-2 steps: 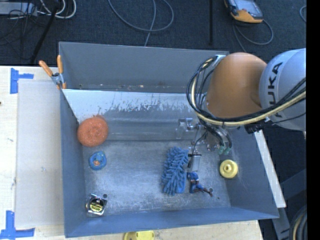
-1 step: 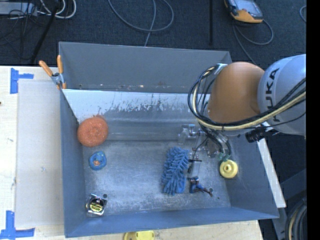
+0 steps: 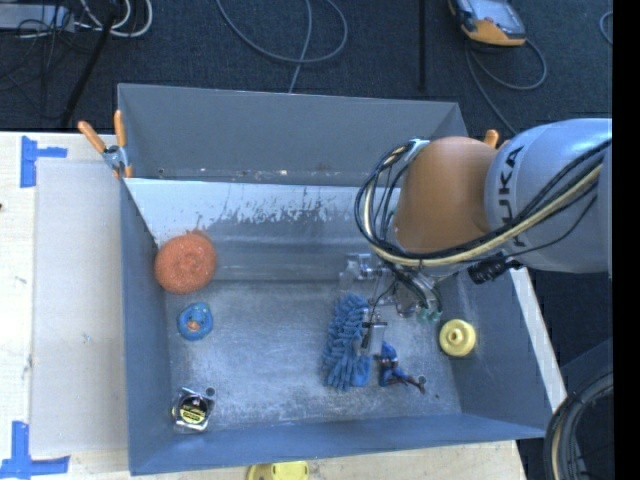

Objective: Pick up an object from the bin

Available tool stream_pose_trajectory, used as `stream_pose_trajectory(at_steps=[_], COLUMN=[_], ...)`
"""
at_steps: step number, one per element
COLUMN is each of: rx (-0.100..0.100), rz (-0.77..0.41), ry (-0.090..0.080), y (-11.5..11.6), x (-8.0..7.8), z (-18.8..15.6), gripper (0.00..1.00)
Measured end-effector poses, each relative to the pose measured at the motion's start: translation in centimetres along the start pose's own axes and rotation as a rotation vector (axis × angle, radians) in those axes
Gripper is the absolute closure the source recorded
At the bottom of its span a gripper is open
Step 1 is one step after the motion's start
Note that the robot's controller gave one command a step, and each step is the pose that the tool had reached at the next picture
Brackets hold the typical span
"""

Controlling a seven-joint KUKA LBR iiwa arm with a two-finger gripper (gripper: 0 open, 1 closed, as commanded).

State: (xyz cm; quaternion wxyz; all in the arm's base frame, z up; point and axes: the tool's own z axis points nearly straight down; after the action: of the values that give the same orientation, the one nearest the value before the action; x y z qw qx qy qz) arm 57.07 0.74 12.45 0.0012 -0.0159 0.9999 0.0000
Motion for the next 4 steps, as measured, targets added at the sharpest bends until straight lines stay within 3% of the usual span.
stream_pose_trajectory(at_steps=[1, 2, 3, 4], rx=[-0.001, -0.002, -0.002, 0.0], rz=[-0.007, 0.083, 0.083, 0.1], ry=[0.004, 0.002, 0.002, 0.004], y=[-0.4, 0.8, 0.8, 1.1], x=[-0.2, -1.8, -1.8, -0.2], z=[3.9, 5.1, 5.1, 2.6], gripper=[0.0, 1.0, 1.0, 1.0])
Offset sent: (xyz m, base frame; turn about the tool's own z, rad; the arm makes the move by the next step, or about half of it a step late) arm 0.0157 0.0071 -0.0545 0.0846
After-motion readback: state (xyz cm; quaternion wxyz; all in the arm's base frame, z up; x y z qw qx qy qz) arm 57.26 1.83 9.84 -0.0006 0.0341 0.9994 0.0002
